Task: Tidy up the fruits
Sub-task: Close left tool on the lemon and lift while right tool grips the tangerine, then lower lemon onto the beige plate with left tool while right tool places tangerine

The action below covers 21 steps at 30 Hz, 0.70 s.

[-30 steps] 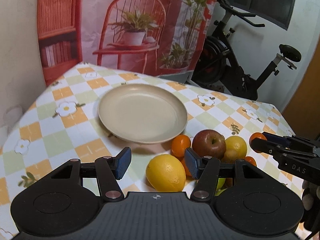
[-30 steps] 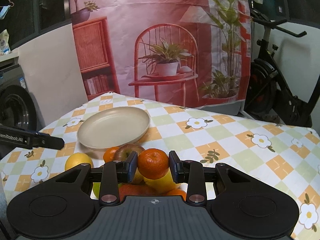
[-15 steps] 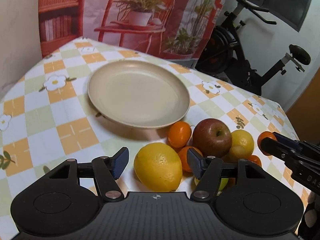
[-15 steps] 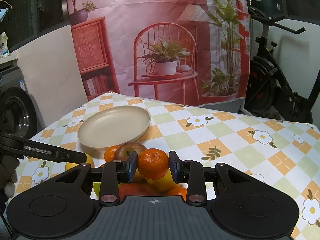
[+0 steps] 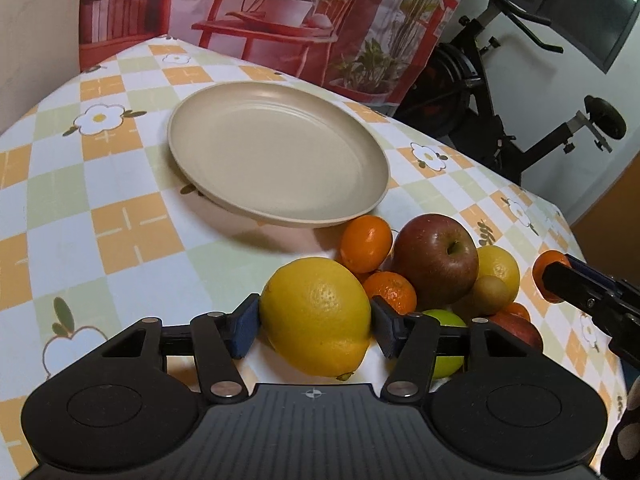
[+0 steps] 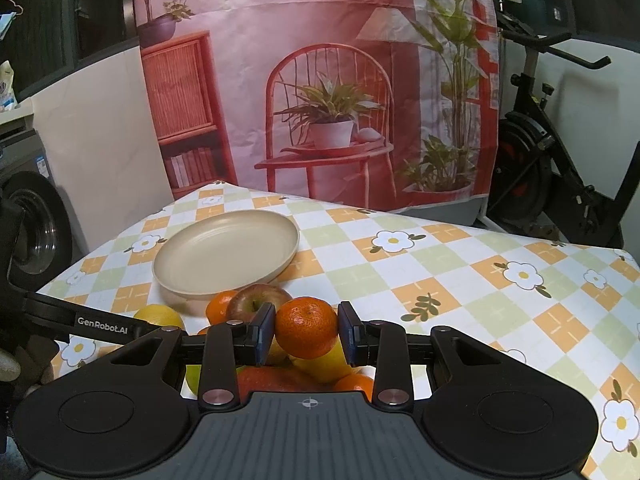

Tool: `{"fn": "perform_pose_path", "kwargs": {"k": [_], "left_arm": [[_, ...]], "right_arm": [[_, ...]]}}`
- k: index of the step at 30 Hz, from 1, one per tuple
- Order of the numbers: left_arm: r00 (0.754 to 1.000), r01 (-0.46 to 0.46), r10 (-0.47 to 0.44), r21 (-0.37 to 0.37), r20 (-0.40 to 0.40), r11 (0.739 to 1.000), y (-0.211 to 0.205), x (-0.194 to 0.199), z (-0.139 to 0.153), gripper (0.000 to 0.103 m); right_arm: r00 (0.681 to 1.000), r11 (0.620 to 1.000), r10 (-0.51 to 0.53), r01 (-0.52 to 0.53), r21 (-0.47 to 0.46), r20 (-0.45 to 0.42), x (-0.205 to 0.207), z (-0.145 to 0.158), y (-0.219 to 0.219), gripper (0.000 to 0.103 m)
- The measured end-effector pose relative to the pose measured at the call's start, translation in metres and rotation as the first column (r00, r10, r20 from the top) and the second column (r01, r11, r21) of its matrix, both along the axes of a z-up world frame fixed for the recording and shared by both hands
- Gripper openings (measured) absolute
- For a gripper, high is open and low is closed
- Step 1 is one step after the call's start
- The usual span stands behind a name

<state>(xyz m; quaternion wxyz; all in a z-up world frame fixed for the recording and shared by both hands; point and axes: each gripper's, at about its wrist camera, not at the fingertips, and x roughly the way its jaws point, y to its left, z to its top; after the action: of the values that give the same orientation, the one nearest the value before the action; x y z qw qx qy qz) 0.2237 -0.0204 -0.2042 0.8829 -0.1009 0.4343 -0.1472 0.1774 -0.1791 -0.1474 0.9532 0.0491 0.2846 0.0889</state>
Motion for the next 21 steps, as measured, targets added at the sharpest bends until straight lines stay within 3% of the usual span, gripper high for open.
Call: {"fn": "perform_pose_path", "kwargs": {"k": [4, 9, 21], "left_arm": [[1.000, -0.011, 0.011, 0.043, 0.002, 0.999, 0.002, -0.006, 0.004, 0.060], [0.999, -0.036, 0.035, 0.044, 0.025, 0.998, 0.013, -0.012, 0.016, 0.060], [0.988, -0.083, 0.073, 0.070, 0.139, 0.994, 0.041, -0.003, 0.083, 0.060]], "right_arm": [[1.000, 1.000, 0.006, -0.006, -0.001, 0.002, 0.001, 0.001, -0.001, 0.031], [0.999, 0.999, 0.032, -0.032, -0.015, 0.003, 0.004, 0.006, 0.003, 0.031], [0.994, 0.994, 0.107, -0.107, 0.008, 0.019, 0.053, 0.047, 0.027, 0.031]]}}
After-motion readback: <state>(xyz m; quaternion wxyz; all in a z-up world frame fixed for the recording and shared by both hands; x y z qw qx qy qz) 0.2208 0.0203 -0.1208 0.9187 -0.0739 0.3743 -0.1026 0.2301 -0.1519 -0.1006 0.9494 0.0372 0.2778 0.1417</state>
